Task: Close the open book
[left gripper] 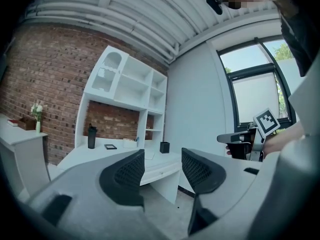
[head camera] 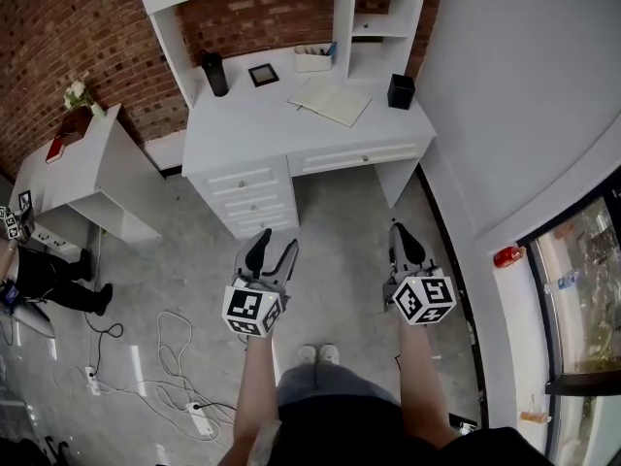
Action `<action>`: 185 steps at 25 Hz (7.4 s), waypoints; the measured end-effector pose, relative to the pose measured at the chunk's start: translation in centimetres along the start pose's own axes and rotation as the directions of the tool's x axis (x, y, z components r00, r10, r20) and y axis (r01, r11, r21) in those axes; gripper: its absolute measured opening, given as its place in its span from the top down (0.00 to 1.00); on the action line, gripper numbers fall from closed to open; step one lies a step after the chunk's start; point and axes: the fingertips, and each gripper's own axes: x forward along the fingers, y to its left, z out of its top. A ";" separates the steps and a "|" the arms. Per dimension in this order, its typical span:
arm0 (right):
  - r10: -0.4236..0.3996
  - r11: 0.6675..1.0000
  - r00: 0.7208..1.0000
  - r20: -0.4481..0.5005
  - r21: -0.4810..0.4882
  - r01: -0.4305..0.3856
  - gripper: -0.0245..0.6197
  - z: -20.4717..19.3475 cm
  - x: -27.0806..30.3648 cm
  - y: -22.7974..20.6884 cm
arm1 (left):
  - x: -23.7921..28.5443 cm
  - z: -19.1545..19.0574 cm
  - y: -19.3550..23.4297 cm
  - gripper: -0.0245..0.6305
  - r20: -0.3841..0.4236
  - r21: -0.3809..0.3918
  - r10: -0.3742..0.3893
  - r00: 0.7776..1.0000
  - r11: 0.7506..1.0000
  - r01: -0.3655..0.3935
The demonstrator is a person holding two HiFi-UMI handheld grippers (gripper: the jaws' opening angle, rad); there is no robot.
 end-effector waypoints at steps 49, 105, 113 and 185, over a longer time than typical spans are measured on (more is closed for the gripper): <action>-0.069 0.997 0.998 0.016 -0.034 0.069 0.96 6.5 45.2 -16.4 | 43.9 7.1 27.0 0.64 0.047 0.062 -0.086 0.995 0.995 0.083; -0.201 0.976 0.953 -0.225 0.032 0.213 0.96 -3.3 43.2 -23.5 | 57.0 -18.0 17.4 0.64 -0.780 0.610 -0.119 0.614 0.068 0.789; -0.213 0.973 0.946 -0.243 0.034 0.228 0.96 -3.9 43.0 -23.8 | 57.5 -18.5 17.7 0.64 -0.775 0.627 -0.084 0.626 0.025 0.779; -0.200 0.970 0.946 -0.255 0.083 0.228 0.96 -4.5 44.0 -23.7 | 57.6 -10.6 20.0 0.94 -0.377 -0.059 -0.343 0.860 0.936 0.347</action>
